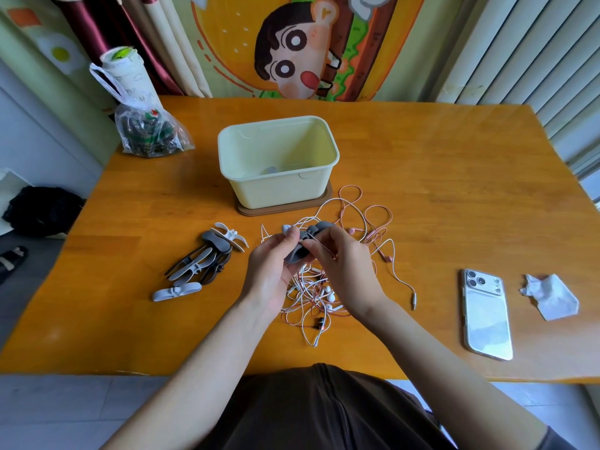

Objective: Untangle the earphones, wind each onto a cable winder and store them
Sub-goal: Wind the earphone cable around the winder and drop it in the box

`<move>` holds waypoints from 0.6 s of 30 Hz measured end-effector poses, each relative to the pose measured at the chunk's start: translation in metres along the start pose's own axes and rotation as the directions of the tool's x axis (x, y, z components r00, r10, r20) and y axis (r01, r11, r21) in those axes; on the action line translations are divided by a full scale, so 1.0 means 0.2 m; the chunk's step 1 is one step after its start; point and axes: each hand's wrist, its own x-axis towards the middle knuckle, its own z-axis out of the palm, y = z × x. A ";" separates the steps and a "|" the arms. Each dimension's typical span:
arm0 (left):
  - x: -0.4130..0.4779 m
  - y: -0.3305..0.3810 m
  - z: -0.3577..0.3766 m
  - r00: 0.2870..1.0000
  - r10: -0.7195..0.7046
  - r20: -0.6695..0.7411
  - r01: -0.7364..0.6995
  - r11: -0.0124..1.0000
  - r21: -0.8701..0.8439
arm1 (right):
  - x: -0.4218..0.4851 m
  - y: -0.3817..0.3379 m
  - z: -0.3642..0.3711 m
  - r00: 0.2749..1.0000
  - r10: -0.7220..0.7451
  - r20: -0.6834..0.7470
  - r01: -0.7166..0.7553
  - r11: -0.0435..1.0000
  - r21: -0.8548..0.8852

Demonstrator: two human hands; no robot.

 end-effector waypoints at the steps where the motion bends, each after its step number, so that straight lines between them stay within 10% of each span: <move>1: 0.00 0.00 0.00 1.000 0.002 -0.004 -0.002 1.000 0.007 | 0.00 -0.01 0.00 1.000 -0.002 -0.003 0.002 1.000 0.005; 18: -0.01 0.03 0.00 0.992 -0.030 0.124 0.034 0.999 -0.034 | 0.02 -0.03 -0.03 0.998 -0.062 0.017 0.062 0.998 0.005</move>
